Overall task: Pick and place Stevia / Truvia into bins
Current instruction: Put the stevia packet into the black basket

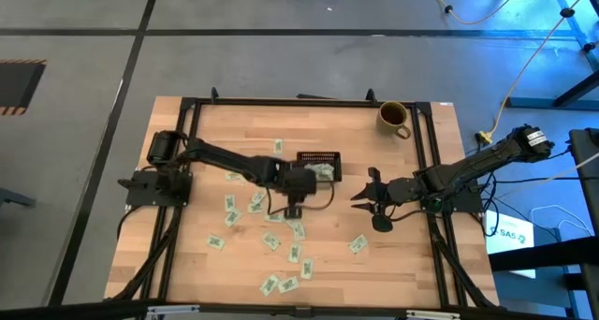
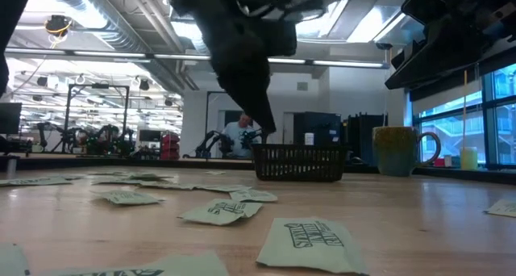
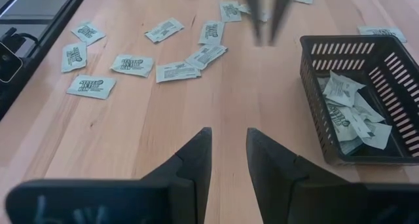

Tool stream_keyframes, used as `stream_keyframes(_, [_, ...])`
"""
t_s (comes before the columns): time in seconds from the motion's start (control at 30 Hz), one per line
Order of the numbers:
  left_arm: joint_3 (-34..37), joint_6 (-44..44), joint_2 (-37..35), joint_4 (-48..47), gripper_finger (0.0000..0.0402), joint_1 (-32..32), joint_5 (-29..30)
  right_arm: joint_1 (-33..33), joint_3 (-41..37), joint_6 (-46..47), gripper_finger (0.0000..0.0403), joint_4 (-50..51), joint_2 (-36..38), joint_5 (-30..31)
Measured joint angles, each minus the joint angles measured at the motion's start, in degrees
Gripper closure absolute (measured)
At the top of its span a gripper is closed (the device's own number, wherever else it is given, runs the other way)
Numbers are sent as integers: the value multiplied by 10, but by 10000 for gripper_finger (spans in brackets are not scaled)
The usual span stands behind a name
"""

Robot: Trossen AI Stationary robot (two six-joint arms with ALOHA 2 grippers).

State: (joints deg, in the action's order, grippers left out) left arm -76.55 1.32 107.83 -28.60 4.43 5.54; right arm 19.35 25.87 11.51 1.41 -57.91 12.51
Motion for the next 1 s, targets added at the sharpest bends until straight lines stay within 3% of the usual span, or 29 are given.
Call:
stream_keyframes(0.37, [0,-66,19,-8,335,98,14,0,0,2,304,0,0,0])
stream_keyframes(0.73, [1,-48,67,-35,304,100,13,0,0,9,304,-4,0,0])
stream_keyframes(1.0, [-2,-26,82,-59,321,100,4,0,0,12,304,-3,0,0])
